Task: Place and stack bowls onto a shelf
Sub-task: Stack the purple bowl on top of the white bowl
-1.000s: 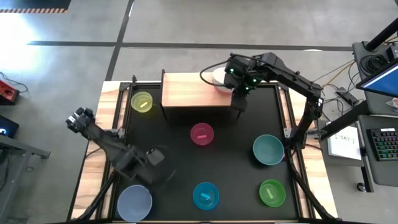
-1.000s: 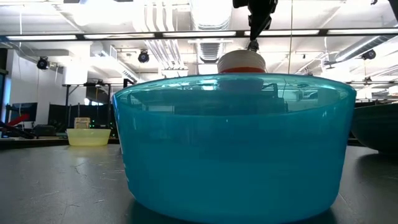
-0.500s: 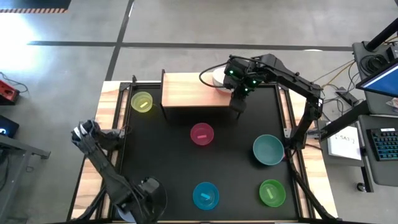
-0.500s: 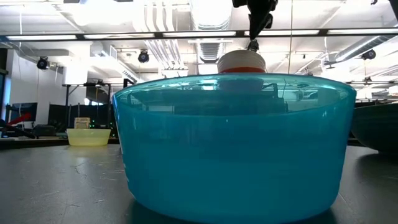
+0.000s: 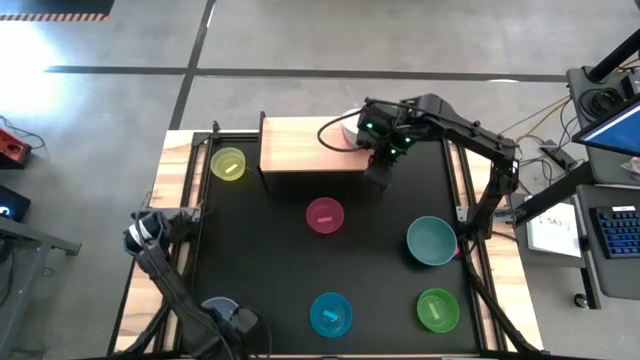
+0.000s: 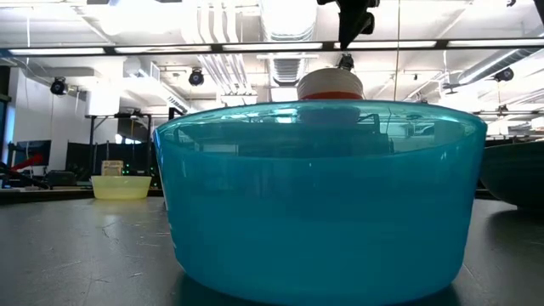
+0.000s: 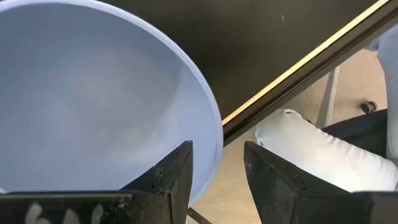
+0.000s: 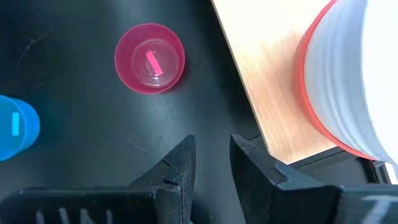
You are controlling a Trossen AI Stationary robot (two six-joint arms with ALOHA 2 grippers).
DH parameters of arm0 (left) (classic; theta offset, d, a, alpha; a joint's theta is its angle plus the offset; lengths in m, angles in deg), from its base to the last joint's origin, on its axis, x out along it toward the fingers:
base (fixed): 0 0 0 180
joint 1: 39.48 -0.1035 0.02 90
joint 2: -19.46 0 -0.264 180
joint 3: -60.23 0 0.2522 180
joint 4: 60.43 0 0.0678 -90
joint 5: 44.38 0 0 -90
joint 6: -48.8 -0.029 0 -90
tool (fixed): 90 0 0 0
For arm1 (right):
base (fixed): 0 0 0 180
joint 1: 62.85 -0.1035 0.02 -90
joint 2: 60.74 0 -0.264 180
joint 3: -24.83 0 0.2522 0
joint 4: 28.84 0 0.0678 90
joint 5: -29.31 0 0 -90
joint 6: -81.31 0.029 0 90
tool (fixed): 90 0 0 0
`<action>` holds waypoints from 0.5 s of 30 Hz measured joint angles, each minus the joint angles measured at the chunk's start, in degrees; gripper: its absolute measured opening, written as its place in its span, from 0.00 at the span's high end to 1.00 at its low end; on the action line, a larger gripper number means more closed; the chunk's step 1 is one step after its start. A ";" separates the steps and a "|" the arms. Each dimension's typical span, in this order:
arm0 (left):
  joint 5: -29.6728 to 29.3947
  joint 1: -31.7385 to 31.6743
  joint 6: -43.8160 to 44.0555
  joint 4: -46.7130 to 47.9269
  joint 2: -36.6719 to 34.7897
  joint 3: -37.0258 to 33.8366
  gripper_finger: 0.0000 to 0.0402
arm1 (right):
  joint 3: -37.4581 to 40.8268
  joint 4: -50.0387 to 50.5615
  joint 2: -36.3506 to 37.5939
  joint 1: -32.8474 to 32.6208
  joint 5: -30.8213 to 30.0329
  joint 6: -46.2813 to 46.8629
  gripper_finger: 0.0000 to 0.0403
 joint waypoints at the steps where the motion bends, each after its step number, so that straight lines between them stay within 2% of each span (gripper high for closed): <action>1: 0.02 0.16 -0.09 -0.09 0.03 0.00 0.69 | 0.00 -0.05 0.00 -0.21 0.00 0.04 0.79; 9: 0.19 0.90 -2.57 -0.32 1.66 -0.16 0.69 | 0.30 -1.87 -0.02 -0.80 -0.06 1.49 0.79; 15: 1.38 0.91 -7.83 0.07 3.93 -1.10 0.69 | 1.23 -1.91 -0.02 -0.82 -0.04 1.56 0.79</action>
